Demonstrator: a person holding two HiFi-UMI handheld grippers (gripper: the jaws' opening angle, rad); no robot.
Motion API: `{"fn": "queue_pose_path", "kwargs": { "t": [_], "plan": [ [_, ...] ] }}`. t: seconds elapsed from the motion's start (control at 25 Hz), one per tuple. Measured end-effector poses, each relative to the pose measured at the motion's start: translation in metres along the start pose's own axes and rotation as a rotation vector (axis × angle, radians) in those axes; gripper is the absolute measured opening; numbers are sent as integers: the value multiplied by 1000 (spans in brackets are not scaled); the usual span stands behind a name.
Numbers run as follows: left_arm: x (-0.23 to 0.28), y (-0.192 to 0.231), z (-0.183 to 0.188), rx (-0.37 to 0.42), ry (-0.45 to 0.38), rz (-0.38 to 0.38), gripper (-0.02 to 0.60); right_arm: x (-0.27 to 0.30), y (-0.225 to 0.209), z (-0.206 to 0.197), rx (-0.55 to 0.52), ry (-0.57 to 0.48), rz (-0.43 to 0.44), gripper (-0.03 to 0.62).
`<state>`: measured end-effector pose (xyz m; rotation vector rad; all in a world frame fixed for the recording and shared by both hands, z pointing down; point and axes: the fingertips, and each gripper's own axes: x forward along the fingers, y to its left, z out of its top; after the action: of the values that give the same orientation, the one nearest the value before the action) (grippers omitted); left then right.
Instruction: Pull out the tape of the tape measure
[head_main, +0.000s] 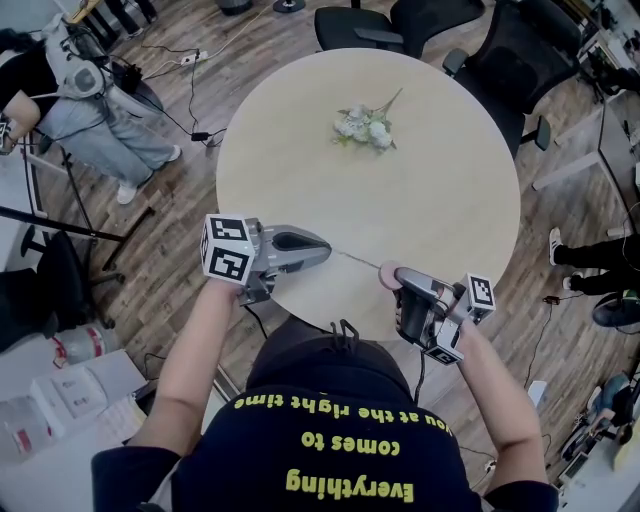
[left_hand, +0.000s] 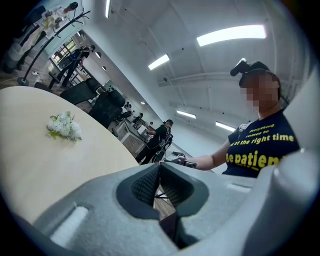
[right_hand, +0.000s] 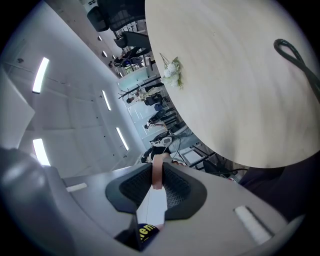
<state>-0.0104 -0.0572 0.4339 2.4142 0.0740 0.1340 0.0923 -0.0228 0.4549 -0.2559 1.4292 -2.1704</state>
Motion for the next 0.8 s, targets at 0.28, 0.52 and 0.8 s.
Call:
{"fn": "queue_pose_path", "kwargs": {
  "t": [0.28,0.52,0.8],
  "plan": [
    [-11,8,4,-12,-9,29,6,-11,0,9,9,-29,-1,81],
    [-18,11,6,-9,-25,49,6,-15,2,12,-12,-32,-13,81],
    [-17,0,15,172,-33,89,6,-12,21,12,-257,6,-56,81]
  ]
}}
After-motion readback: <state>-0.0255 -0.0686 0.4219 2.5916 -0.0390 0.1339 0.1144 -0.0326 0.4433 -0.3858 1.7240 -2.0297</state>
